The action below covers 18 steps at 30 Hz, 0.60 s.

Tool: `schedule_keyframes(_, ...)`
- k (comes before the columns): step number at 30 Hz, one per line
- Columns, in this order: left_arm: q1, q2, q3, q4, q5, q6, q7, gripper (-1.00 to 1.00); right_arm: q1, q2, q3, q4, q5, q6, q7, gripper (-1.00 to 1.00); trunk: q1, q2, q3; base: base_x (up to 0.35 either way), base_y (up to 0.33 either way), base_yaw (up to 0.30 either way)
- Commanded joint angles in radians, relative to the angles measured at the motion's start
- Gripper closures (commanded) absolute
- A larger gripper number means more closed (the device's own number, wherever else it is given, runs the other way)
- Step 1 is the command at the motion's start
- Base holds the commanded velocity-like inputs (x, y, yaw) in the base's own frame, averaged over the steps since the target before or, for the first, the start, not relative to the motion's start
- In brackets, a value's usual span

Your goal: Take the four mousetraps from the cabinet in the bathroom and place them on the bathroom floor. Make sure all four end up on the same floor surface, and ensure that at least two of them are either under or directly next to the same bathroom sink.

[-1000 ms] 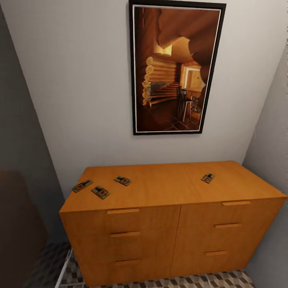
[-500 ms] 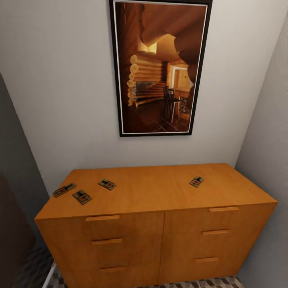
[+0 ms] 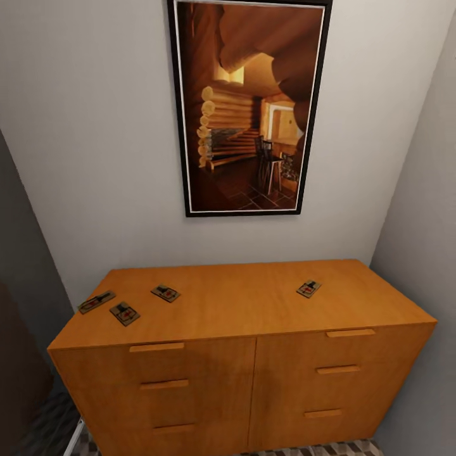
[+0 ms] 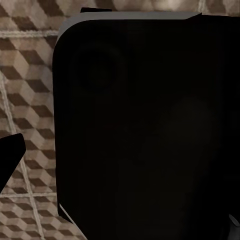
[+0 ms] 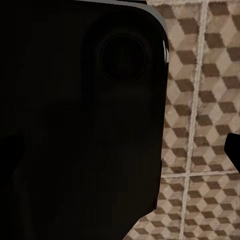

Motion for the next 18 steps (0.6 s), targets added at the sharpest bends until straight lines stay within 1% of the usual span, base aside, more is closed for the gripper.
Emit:
schedule_keyframes(1, 0.0, 0.0, 0.001, 0.0, 0.005, -0.001, -0.001, -1.0, 0.0, 0.0, 0.001, 0.0, 0.001, -0.003, 0.0, -1.0, 0.0, 0.0, -0.001, 0.003, -0.007, 0.0)
schedule_keyframes(18, 0.0, 0.001, 0.001, 0.0, 0.005, -0.001, -0.001, -1.0, 0.0, 0.0, 0.001, 0.0, 0.001, -0.003, 0.0, -1.0, 0.0, 0.0, -0.001, 0.0, -0.002, 0.0)
